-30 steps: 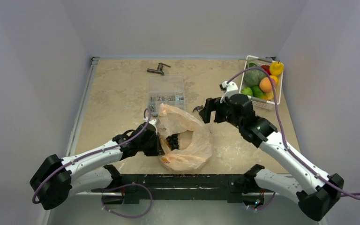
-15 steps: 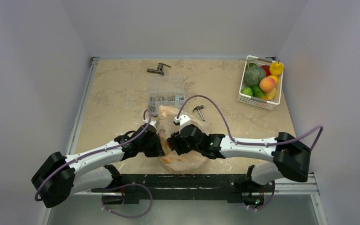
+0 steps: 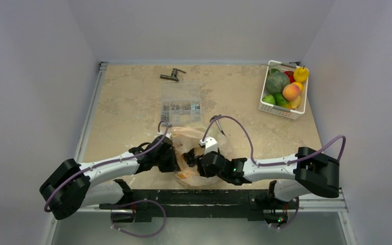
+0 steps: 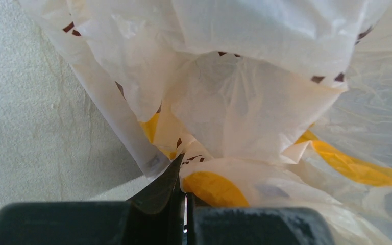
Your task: Take the fake fruits out of the plastic bag
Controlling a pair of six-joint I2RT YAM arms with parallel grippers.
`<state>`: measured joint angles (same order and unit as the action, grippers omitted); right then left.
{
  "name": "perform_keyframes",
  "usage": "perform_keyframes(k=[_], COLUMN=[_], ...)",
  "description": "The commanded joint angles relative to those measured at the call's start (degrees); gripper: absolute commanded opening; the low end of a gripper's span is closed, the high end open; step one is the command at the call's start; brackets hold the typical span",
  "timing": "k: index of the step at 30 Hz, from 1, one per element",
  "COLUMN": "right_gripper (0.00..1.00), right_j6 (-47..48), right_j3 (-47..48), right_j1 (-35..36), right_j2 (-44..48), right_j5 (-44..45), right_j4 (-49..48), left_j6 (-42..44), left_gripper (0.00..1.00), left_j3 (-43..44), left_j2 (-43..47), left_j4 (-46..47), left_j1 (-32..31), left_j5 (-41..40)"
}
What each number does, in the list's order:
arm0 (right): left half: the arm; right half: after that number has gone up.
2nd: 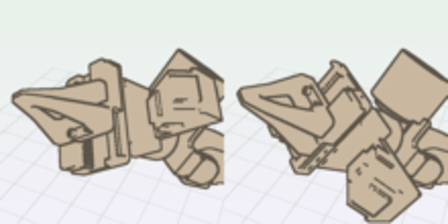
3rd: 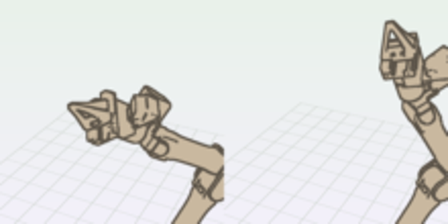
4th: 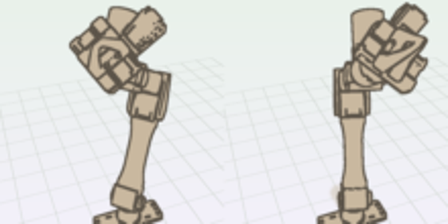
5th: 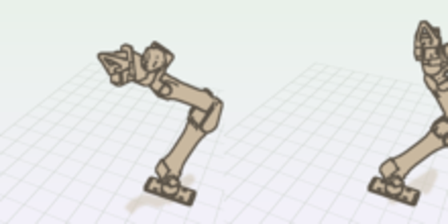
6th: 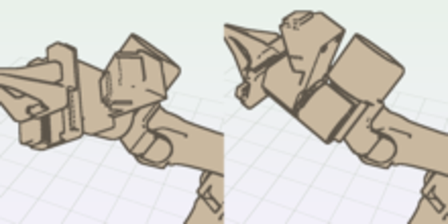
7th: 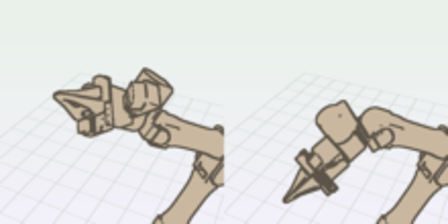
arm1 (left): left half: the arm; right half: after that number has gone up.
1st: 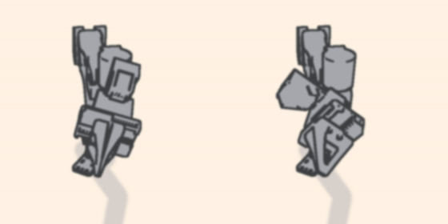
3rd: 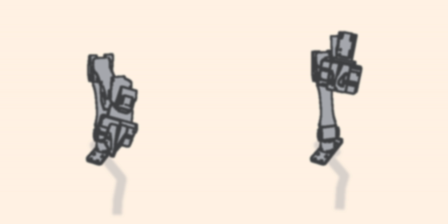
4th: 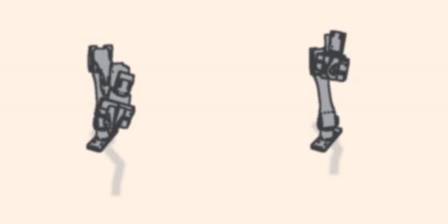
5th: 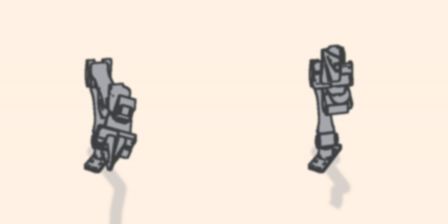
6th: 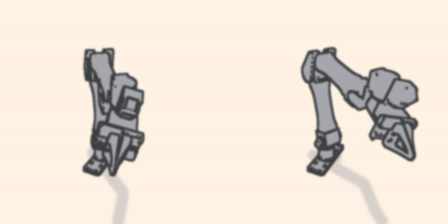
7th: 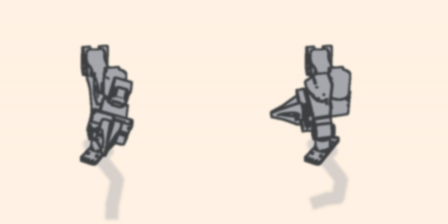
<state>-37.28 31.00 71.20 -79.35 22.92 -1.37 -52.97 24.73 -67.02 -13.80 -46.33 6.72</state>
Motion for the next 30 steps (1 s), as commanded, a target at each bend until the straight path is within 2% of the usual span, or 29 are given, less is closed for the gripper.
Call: perform_keyframes(k=[1,10,22,26,30], right_gripper=[0.62,0.65,0.63,0.41,0.25], right_j6=[-0.8,3.06,3.1,3.08,4.44], right_j3=[3.14,12.48,18.5,21.02,21.63], right_j1=[-0.1,-0.18,-0.14,-0.18,-0.18], right_j2=[1.02,-6.14,-18.82,-22.73,-21.59], right_j5=[4.58,7.38,13.53,14.97,13.27], right_j4=[-4.17,-8.21,-7.48,-5.64,-5.05], left_j6=[-0.4,-0.39,-0.29,-0.38,-0.56], left_gripper=[0.0,0.0,0.0,0.0,0.0], left_j3=[0.12,1.26,1.85,1.73,1.27], left_j2=[0.76,6.9,6.48,6.25,6.85], left_j4=[1.69,-4.1,-3.84,-3.86,-4.07], left_j1=[-0.26,-0.27,-0.26,-0.26,-0.26], left_j5=[0.6,-1.38,-0.47,-0.07,-0.51])
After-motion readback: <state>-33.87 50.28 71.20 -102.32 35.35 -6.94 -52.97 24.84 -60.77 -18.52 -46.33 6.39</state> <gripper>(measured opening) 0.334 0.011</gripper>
